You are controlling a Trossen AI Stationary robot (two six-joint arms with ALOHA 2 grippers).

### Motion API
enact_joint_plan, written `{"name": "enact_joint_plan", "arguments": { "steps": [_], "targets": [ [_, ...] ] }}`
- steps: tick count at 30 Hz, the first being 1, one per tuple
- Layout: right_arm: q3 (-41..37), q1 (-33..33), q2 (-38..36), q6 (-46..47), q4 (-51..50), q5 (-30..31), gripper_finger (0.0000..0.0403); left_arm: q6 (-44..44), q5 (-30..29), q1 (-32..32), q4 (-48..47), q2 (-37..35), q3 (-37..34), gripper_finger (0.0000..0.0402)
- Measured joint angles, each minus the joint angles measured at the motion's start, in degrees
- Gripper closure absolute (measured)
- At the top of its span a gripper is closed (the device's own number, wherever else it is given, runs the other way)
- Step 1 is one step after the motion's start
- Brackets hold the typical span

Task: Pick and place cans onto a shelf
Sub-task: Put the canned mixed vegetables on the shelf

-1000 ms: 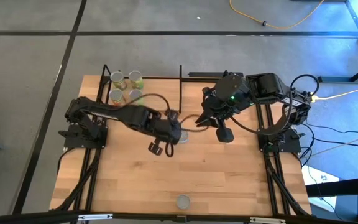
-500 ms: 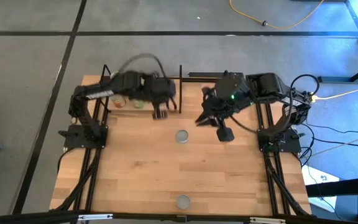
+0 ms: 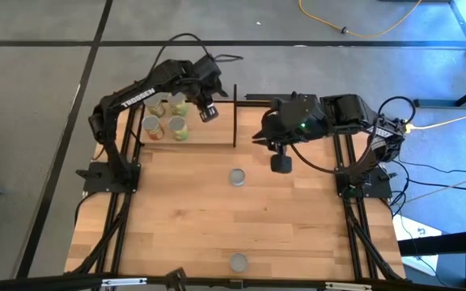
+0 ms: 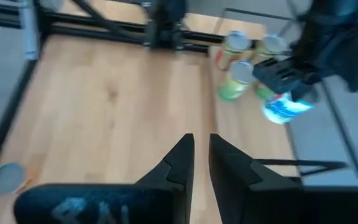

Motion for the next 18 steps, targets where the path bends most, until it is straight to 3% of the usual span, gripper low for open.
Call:
{"name": "enact_joint_plan", "arguments": {
  "steps": [4, 13, 18],
  "targets": [
    [0.0, -0.01, 0.0, 2.32, 0.01, 6.09, 0.035, 0.02, -0.32, 3.16, 6.05, -0.09, -5.18, 0.0397],
    [0.0, -0.05, 0.0, 2.64, 0.03, 6.3, 0.035, 0.04, -0.39, 6.88, 20.48, 0.0, -18.36, 0.0397],
    [0.0, 0.02, 0.0, 2.64, 0.06, 6.31, 0.035, 0.04, -2.5, 7.36, 22.23, 0.0, -21.78, 0.0397]
  ]
}}
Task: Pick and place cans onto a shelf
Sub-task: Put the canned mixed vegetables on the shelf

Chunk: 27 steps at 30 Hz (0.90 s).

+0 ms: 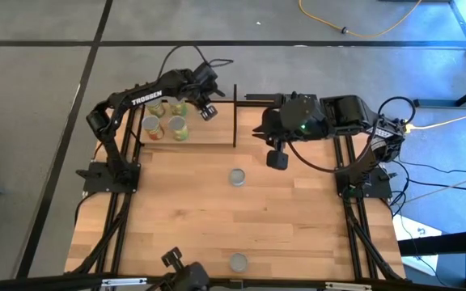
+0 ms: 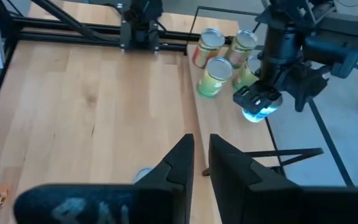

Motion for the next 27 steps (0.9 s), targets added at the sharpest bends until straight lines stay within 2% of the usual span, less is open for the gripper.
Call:
{"name": "enact_joint_plan", "arguments": {
  "steps": [27],
  "targets": [
    [0.0, -0.04, 0.0, 0.0, 0.02, 0.01, 0.035, 1.62, -1.44, 1.07, 2.35, 0.45, -2.2, 0.0397]
  ]
}}
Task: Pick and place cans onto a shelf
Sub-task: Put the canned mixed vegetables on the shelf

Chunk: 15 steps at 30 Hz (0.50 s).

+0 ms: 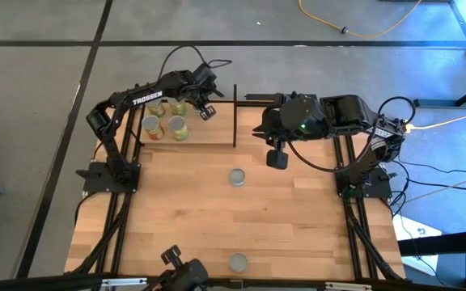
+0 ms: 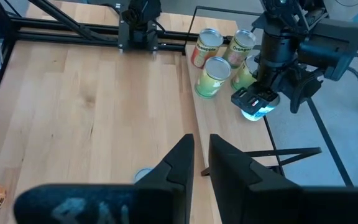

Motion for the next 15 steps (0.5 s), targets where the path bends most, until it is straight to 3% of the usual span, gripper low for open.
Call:
{"name": "enact_joint_plan", "arguments": {
  "steps": [15],
  "targets": [
    [0.0, 0.0, 0.0, 0.0, -0.02, -0.01, 0.035, -0.17, 0.97, 0.0, 0.61, 1.37, 0.0, 0.0398]
  ]
}}
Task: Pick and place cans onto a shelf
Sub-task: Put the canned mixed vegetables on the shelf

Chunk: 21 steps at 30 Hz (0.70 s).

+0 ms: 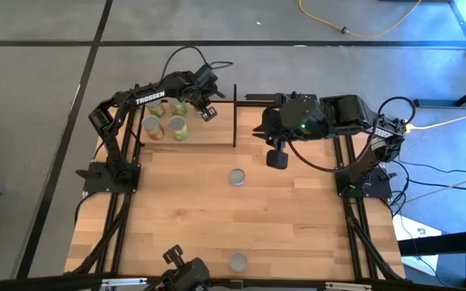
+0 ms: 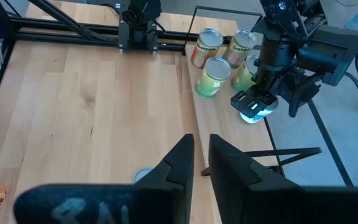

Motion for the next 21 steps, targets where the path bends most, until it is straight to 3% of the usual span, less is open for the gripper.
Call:
{"name": "enact_joint_plan", "arguments": {
  "steps": [21],
  "targets": [
    [0.0, 0.02, 0.0, 0.0, -0.04, -0.58, 0.035, -0.89, 0.24, -0.2, -1.08, 0.35, 0.0, 0.0373]
  ]
}}
